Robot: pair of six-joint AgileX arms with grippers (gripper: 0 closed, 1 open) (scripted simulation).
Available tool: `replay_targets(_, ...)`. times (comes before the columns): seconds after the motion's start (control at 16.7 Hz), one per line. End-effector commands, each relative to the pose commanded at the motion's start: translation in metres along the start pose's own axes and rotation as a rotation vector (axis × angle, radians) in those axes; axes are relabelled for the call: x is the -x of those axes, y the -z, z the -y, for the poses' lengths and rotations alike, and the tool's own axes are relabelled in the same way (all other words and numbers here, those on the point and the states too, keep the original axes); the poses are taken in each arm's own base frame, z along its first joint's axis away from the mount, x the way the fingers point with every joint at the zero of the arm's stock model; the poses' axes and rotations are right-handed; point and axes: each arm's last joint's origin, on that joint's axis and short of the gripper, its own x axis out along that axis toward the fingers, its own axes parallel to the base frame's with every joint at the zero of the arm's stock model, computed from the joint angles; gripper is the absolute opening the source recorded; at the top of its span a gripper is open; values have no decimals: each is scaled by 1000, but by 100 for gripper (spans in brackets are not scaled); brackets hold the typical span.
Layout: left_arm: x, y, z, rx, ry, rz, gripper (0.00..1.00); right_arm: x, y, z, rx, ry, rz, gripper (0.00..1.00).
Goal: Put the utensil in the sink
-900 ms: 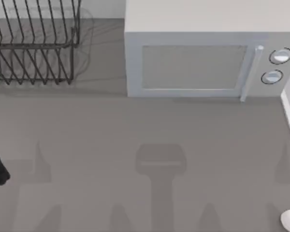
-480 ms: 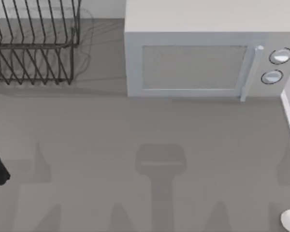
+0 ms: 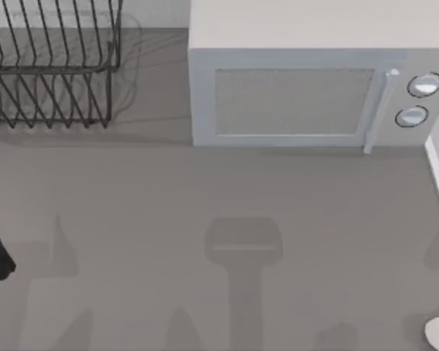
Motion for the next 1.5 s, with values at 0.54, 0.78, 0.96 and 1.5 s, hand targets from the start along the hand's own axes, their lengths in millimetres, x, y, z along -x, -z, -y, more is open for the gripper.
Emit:
replay_targets(0.54,0,0,0,0,0,0,100,-26,-21,39,778,-603,-170,100)
replay_targets(0.78,0,0,0,0,0,0,100,-27,-31,52,871,-646,-134,100)
replay_targets(0.96,0,0,0,0,0,0,100,-27,-31,52,871,-646,-133,100)
replay_targets(1.5,0,0,0,0,0,0,100,-80,-11,27,872,-639,-132,100)
